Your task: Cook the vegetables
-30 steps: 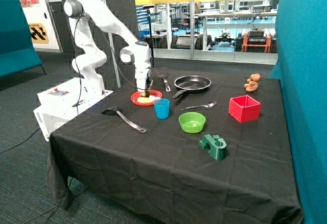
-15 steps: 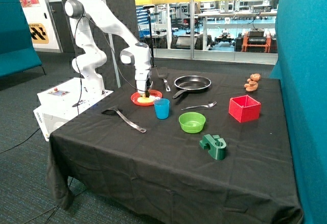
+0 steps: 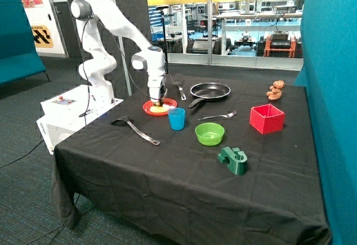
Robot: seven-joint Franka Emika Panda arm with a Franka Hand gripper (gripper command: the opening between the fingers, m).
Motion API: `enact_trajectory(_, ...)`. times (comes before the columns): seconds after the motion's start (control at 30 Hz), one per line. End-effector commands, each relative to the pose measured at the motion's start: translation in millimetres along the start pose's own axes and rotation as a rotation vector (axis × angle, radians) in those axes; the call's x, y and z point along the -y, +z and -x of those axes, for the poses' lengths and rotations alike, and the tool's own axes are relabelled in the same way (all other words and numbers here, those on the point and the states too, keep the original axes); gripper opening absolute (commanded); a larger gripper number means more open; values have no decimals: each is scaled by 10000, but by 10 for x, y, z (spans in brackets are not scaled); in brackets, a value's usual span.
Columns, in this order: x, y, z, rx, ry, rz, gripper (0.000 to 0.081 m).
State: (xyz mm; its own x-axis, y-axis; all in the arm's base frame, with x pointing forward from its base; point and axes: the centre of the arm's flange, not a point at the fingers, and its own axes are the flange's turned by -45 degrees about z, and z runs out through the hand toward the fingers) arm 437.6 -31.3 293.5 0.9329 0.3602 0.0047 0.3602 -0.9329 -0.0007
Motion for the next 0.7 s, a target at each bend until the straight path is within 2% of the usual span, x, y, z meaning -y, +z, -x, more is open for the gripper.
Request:
enact_trajectory(0.0,18,-52,5,47,-41,7,0)
enact_trajectory(0.17,17,-183,-44,47,-147,7,0)
enact_trajectory(0.37,53,-613,-212,47,-662,6,0)
enact_trajectory(0.57,184,-759,-292,48,-1058,5,0)
enact_trajectory(0.67,333,-830,-396,48,-1618,4,0)
